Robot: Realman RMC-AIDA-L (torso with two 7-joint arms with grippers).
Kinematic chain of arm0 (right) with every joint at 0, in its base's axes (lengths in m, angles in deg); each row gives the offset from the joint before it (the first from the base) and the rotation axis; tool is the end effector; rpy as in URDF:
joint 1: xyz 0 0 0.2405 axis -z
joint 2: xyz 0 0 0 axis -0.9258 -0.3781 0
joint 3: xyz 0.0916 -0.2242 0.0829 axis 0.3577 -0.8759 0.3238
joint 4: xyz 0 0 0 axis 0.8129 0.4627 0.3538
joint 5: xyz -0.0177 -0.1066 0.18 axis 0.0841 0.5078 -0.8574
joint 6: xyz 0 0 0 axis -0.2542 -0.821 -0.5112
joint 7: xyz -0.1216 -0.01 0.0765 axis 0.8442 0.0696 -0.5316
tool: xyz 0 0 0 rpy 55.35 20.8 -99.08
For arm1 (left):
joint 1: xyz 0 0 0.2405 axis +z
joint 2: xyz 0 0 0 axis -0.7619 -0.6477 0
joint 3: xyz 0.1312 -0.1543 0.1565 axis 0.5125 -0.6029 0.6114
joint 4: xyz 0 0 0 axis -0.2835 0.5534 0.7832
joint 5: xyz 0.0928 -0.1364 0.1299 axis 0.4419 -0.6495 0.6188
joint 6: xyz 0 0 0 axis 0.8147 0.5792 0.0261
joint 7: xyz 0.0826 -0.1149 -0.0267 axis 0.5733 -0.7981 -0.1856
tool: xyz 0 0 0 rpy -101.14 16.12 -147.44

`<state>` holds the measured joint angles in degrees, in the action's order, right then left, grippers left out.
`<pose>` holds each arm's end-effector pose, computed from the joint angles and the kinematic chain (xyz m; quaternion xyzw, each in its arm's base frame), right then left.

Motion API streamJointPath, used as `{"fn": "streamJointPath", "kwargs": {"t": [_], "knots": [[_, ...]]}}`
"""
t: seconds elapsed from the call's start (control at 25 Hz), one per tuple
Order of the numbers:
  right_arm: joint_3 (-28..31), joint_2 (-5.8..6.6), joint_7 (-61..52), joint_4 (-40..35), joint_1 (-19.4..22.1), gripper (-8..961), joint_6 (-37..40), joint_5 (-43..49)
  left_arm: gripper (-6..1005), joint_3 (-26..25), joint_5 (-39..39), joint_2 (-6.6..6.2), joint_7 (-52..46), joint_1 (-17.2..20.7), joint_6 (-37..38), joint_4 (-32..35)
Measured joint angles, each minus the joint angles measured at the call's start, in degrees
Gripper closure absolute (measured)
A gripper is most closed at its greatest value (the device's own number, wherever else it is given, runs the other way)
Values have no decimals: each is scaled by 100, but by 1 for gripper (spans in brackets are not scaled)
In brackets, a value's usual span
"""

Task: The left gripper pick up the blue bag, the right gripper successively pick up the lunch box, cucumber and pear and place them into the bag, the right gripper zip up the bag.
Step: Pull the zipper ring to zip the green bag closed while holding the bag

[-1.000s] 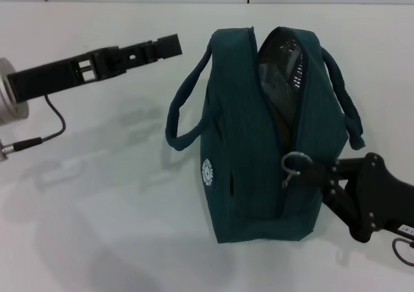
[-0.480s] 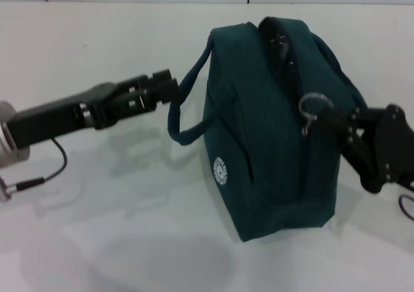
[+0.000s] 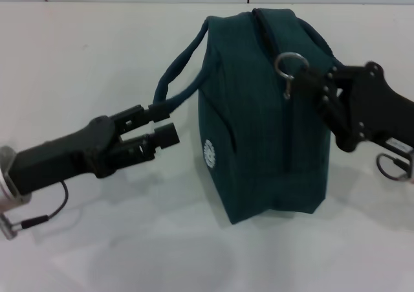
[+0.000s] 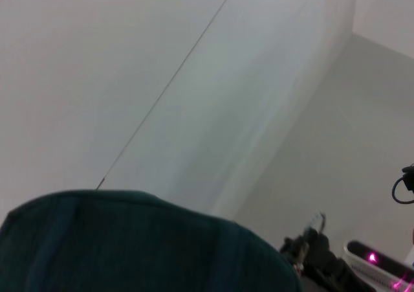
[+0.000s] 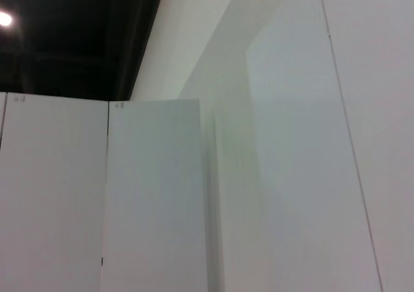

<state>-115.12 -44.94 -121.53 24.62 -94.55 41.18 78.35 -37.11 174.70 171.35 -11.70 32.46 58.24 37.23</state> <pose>0.2009 0.2914 -0.0208 -0.8399 0.0280 0.5204 0.1515 -0.2700 0.2502 0.0168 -0.8311 -0.3132 -0.4575 0.0423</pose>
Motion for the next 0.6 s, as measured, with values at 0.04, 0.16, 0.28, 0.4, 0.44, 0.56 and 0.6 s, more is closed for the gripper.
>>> {"fn": "streamJointPath", "kwargs": {"t": [0.04,0.16,0.28,0.4,0.44,0.56,0.6], "knots": [[-6,-2,0,-1,-51,953,-40,-1,166,-2,-1,9,132,11,-9,-82],[-20,-7,-1,-4,-211,953,-189,-2,166,8,2,34,620,11,-119,-483],[-43,-13,-1,-33,-349,953,-318,-2,166,1,-23,51,976,-24,-230,-789],[-41,-14,-1,-49,-459,953,-410,-1,166,-4,-62,68,1215,-95,-405,-1008],[-33,-15,-1,-51,-485,953,-423,-1,167,-5,-78,73,1291,-139,-477,-1089],[-20,-15,1,-54,-550,954,-458,-6,168,4,-170,79,1527,-315,-603,-1381],[-19,-15,1,-55,-562,954,-479,-17,169,14,-199,82,1605,-383,-639,-1462]]}}
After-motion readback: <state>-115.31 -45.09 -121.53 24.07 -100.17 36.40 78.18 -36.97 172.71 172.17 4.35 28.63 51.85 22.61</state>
